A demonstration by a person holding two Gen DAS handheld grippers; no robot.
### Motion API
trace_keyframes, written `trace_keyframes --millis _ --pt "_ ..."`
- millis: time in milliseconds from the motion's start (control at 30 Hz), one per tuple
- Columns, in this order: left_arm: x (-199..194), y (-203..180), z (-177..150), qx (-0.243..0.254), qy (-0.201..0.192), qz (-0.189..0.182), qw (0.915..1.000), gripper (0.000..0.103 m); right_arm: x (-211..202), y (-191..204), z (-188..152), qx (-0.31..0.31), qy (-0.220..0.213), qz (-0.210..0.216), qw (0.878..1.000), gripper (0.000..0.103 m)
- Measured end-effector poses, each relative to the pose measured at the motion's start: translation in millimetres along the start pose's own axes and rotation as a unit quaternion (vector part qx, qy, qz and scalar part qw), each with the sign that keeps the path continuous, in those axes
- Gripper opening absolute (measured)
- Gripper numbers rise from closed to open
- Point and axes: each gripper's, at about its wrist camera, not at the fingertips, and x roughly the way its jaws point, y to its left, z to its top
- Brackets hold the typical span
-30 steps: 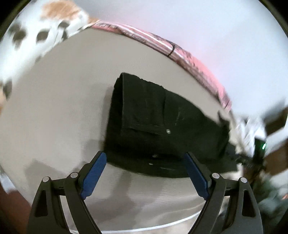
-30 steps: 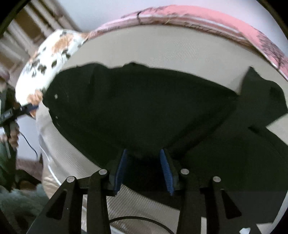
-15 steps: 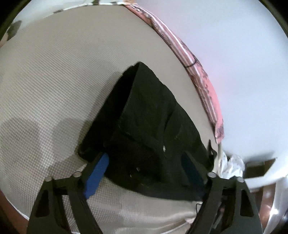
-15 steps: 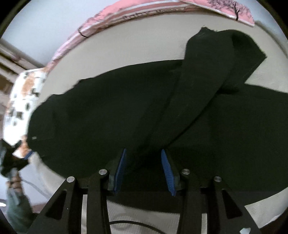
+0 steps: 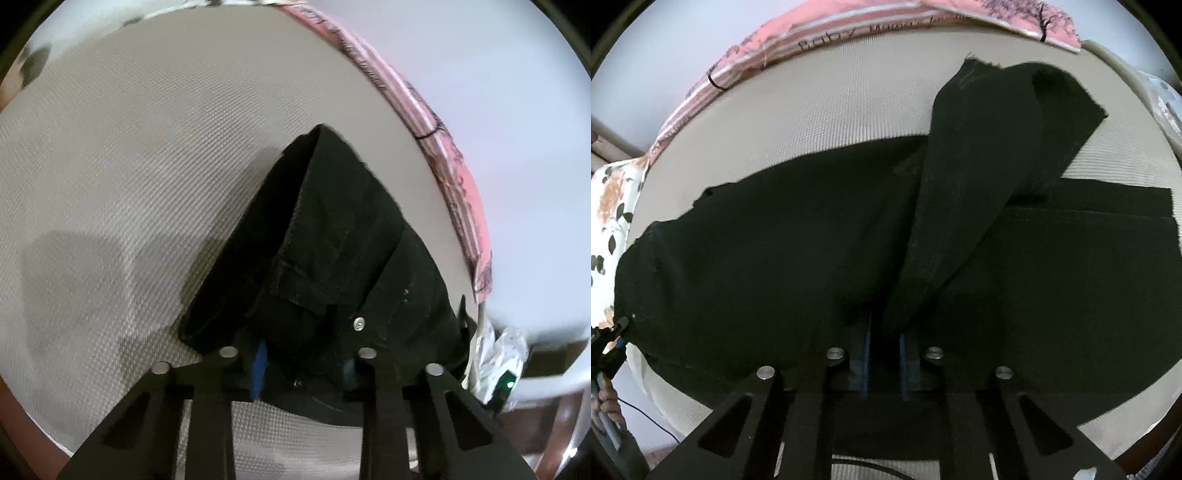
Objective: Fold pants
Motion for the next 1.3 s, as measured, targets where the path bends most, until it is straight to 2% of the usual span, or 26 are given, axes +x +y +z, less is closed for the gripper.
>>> trace_keyframes --millis 200,267,367,500,633,800,933,1033,1067,1100,1133,1233,1300 --pt "-8.8 -20.9 2.9 0.086 -0.001 0.009 0.9962 0.02 -33.8 -3.2 -25.4 0.006 -0.005 0.008 1.0 0.005" --pt "-7.0 -26.6 -0.1 0.131 0.006 0.031 0.9908 0.02 -33.7 1.4 -42.1 -0.002 0.01 0.003 1.0 0.005" --pt "-1.0 -25.0 -5.3 0.172 0.017 0.062 0.9831 0.02 -25.2 5.5 -57.7 -0.014 0.032 -0.008 0.999 0.005" --pt "-1.2 -30.7 -7.7 0.203 0.015 0.076 0.9761 0.02 -21.6 8.2 -60.6 -0.011 0.038 -0.012 0.999 0.005" --pt "4.3 -36.6 -15.2 0.254 0.017 0.106 0.9611 0.02 -16.0 4.5 -65.5 -0.009 0.047 -0.012 0.999 0.005" --pt "12.5 -29.4 -17.0 0.245 0.019 0.12 0.9619 0.023 -0.7 2.1 -70.5 -0.003 0.061 -0.011 0.998 0.006" --pt "17.7 -34.9 -22.9 0.252 0.009 0.147 0.9564 0.028 1.2 0.7 -67.4 0.003 0.068 0.0 0.998 0.009" --pt "11.0 -34.5 -22.3 0.244 0.006 0.149 0.9583 0.029 -1.0 -4.2 -64.5 0.008 0.075 0.023 0.997 0.016" --pt "7.1 -35.7 -22.1 0.24 0.002 0.144 0.9599 0.029 -3.8 -8.0 -64.6 0.011 0.076 0.033 0.997 0.026" --pt "4.3 -37.5 -22.2 0.238 0.002 0.141 0.961 0.031 -8.1 -11.6 -64.3 0.015 0.075 0.041 0.996 0.04" --pt "-1.7 -38.1 -23.0 0.237 0.001 0.138 0.9618 0.032 -12.7 -14.4 -64.7 0.017 0.071 0.044 0.996 0.044" --pt "-16.9 -45.5 -27.9 0.243 -0.015 0.147 0.9588 0.04 -29.9 -30.6 -66.4 0.02 0.054 0.044 0.997 0.044" --pt "-27.0 -53.4 -35.5 0.256 -0.038 0.17 0.9508 0.041 -38.4 -41.4 -62.1 0.028 0.04 0.044 0.998 0.044"
